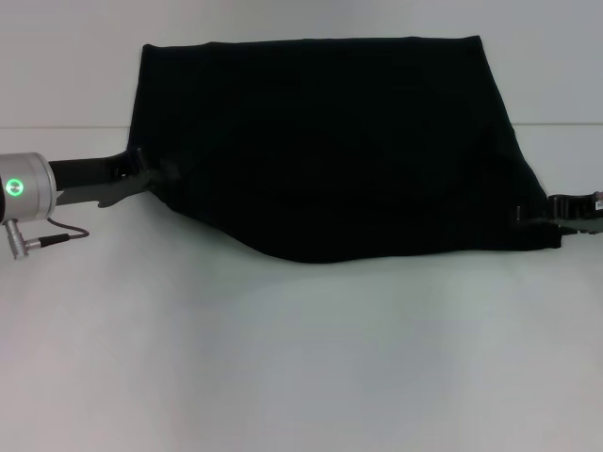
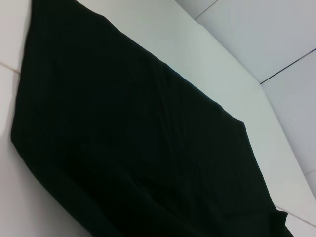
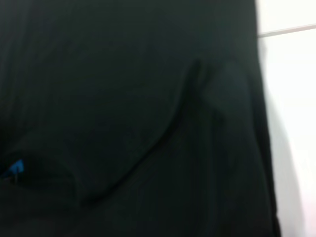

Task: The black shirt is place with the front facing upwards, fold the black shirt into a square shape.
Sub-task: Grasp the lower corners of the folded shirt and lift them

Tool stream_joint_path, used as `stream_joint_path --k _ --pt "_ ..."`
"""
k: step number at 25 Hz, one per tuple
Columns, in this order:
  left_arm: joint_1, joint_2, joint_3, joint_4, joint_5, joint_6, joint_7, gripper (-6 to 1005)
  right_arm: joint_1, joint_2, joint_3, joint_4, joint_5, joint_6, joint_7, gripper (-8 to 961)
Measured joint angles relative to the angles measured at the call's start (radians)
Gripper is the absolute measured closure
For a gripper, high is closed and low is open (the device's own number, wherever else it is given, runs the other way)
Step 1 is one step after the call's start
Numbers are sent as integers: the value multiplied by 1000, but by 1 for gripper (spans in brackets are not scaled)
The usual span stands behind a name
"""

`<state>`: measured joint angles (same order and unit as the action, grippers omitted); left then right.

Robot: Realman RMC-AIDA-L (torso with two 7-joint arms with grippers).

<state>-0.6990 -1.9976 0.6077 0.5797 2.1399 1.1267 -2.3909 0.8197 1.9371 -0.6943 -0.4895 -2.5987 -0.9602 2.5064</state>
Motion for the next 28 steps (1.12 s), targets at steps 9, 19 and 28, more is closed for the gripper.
stream_joint_path --k 9,19,28 --pt "-8 -6 0 0 0 1 -1 972 6 22 -8 11 0 40 -16 93" --pt "-1 -6 -2 2 -15 4 -2 973 -1 25 -2 0 6 25 8 141" --pt "-5 -6 -2 2 -15 1 -2 973 -3 21 -5 -4 3 29 11 363"
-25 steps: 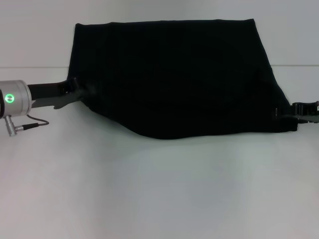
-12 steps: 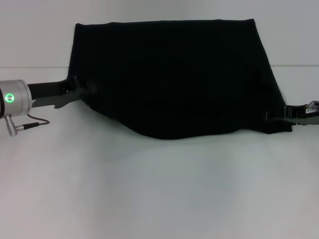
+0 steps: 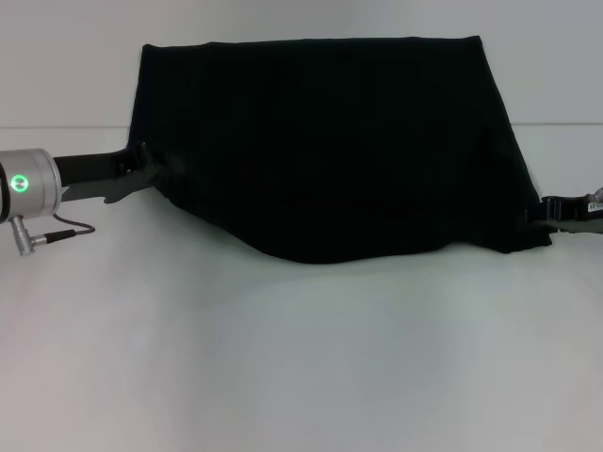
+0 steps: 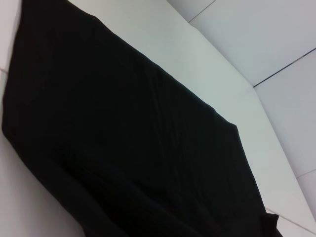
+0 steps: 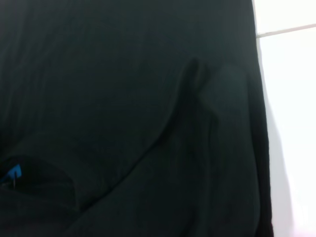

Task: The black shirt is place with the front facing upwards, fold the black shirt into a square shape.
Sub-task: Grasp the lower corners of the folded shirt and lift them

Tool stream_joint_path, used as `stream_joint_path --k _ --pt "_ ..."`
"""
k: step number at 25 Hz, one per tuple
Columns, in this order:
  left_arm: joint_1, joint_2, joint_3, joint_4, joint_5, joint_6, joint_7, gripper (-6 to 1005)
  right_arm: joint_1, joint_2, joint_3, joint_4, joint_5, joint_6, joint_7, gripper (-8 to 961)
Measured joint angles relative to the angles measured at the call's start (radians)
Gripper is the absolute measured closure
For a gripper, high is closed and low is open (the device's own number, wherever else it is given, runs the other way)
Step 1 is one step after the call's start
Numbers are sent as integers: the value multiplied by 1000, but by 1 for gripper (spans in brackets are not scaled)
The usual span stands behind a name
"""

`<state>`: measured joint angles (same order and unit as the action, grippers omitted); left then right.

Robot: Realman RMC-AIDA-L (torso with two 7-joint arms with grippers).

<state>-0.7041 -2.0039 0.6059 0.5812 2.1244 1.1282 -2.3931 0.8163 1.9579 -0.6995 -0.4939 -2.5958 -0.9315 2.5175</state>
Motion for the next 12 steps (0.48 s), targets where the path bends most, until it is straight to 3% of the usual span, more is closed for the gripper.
stream_joint_path --k 12 --pt "0 6 0 4 0 16 2 972 -4 -11 16 -25 5 -43 -1 778"
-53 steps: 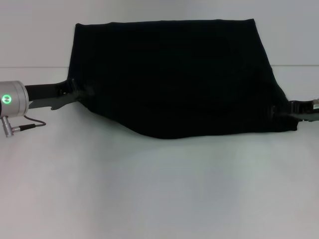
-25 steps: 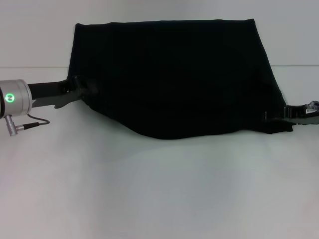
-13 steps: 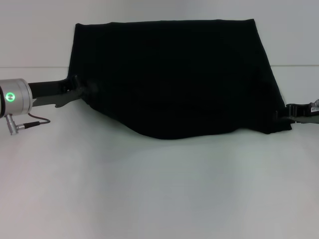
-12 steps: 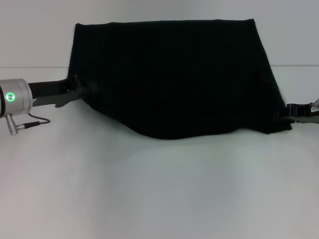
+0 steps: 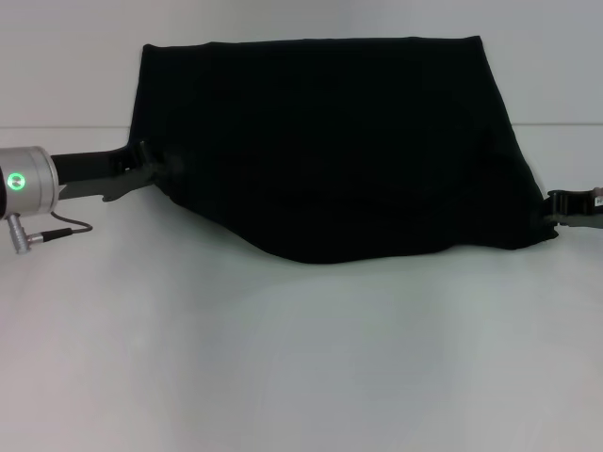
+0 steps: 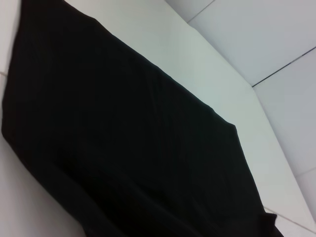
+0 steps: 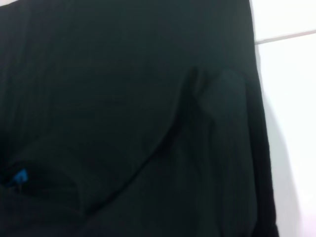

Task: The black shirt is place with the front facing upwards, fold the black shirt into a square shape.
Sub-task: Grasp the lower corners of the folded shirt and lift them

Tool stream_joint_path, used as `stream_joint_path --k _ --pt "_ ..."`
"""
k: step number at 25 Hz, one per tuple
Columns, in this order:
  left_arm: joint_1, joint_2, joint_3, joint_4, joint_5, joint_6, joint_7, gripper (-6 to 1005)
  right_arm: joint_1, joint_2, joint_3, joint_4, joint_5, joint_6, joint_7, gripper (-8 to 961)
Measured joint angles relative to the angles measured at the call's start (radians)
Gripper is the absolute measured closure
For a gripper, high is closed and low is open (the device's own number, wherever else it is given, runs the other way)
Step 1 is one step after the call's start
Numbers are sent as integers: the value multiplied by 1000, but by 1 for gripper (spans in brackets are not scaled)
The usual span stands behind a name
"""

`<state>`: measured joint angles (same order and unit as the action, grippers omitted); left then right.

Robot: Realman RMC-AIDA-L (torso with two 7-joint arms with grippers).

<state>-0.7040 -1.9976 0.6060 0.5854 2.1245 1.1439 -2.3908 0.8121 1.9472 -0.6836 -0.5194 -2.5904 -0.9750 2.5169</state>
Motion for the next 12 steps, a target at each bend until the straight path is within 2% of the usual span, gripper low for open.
stream_joint_path --k 1,6,9,12 --pt "1 2 0 2 0 8 1 972 -3 -2 5 -10 0 -19 -1 819" --pt "8 26 0 6 32 92 4 972 -25 -22 20 -71 1 -138 -7 836" --pt "10 45 0 22 98 200 -9 972 -47 -50 21 -113 -2 -251 -2 839" --pt "20 53 -23 66 176 331 -24 973 -71 -79 21 -138 -7 -365 1 839"
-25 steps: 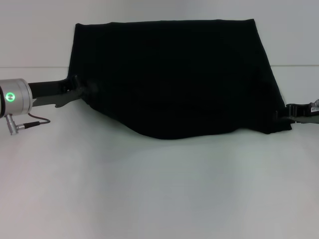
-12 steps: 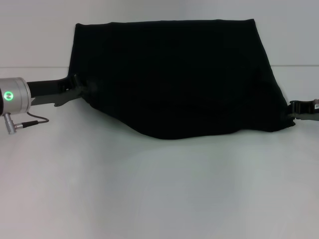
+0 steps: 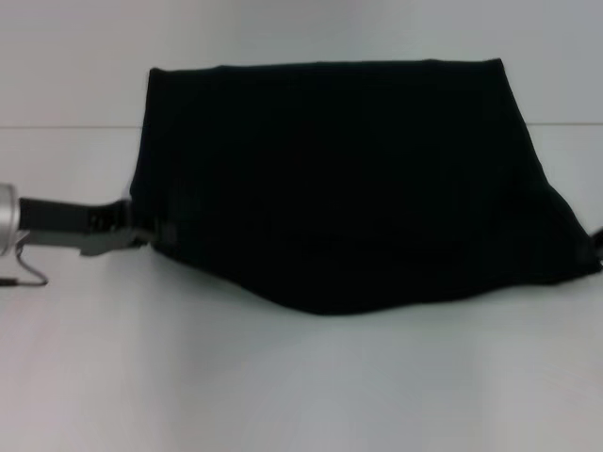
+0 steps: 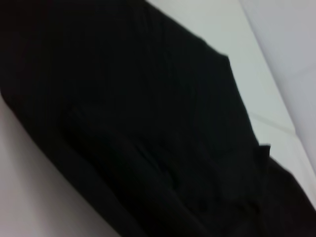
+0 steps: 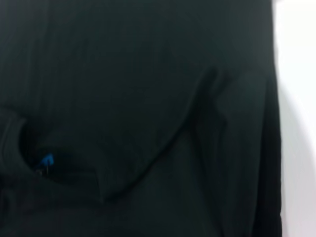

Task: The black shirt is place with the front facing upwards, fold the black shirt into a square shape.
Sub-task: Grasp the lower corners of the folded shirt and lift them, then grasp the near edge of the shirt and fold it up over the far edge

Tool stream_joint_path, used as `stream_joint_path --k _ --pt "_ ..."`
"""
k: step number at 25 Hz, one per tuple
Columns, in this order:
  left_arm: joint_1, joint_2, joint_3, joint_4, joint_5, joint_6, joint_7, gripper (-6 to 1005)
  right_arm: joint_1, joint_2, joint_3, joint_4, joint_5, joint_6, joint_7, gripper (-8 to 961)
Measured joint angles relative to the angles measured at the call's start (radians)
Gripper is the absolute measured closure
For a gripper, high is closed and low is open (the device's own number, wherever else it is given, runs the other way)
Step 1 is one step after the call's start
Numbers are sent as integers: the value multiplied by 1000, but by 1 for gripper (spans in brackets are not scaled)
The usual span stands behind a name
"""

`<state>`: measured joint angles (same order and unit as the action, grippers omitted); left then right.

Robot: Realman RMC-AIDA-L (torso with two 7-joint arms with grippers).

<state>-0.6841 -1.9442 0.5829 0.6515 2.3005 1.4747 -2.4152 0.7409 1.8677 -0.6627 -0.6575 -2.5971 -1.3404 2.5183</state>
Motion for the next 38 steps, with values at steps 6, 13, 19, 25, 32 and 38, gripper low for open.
stream_joint_path --k 6,13,19,25,32,38 --pt "49 6 -35 88 99 252 5 973 -75 -32 0 -46 -1 -184 -7 838" --pt "102 -7 -56 131 202 449 61 973 -168 -34 -4 -72 -3 -340 -43 838" --pt "118 -14 -60 132 248 488 82 973 -212 -20 -3 -72 -13 -404 -56 837" --pt "123 -18 -62 132 284 490 94 972 -226 -17 4 -80 -15 -442 -58 837" --pt "100 -9 -139 130 264 469 100 972 -184 -22 136 -121 6 -430 -79 841" --pt "13 4 -228 96 241 276 10 972 -110 -29 241 -106 31 -289 -74 842"
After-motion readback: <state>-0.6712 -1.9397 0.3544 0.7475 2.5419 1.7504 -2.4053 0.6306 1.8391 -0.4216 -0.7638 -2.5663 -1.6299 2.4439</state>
